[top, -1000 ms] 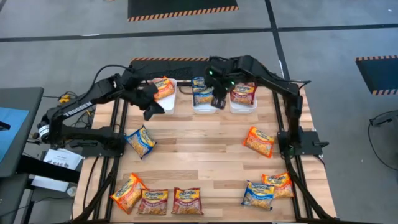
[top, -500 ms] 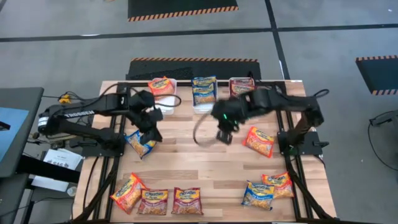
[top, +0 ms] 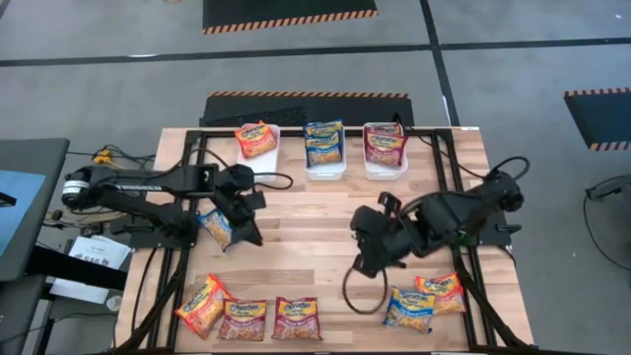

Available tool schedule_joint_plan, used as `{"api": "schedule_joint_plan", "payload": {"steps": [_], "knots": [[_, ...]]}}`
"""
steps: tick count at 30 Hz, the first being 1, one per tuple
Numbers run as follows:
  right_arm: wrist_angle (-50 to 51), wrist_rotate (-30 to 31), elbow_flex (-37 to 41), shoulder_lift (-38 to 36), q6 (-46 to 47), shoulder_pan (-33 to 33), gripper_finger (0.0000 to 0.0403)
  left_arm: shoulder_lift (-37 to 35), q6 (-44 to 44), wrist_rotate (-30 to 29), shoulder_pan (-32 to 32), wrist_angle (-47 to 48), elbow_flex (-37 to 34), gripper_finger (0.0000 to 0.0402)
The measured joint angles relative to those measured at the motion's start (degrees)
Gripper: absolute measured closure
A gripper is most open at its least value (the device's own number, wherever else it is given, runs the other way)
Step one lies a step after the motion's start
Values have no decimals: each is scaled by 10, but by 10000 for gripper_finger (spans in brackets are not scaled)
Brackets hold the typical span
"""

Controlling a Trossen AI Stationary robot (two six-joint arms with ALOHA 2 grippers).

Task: Sort Maruchan noodles
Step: Put the red noodle pack into the right white bin

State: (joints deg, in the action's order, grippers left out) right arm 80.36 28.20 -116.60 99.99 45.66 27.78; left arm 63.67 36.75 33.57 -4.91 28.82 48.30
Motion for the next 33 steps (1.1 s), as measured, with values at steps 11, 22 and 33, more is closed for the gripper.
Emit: {"api": "schedule_joint_plan", "payload": {"steps": [11,22,33], "knots": [[27,65,0,6,73,57,282,110,39,-41,107,-166,-19,265],[43,62,0,6,75,64,282,239,88,-42,166,-314,-19,265],[41,48,0,6,74,67,282,322,117,-39,202,-403,-19,265]]}}
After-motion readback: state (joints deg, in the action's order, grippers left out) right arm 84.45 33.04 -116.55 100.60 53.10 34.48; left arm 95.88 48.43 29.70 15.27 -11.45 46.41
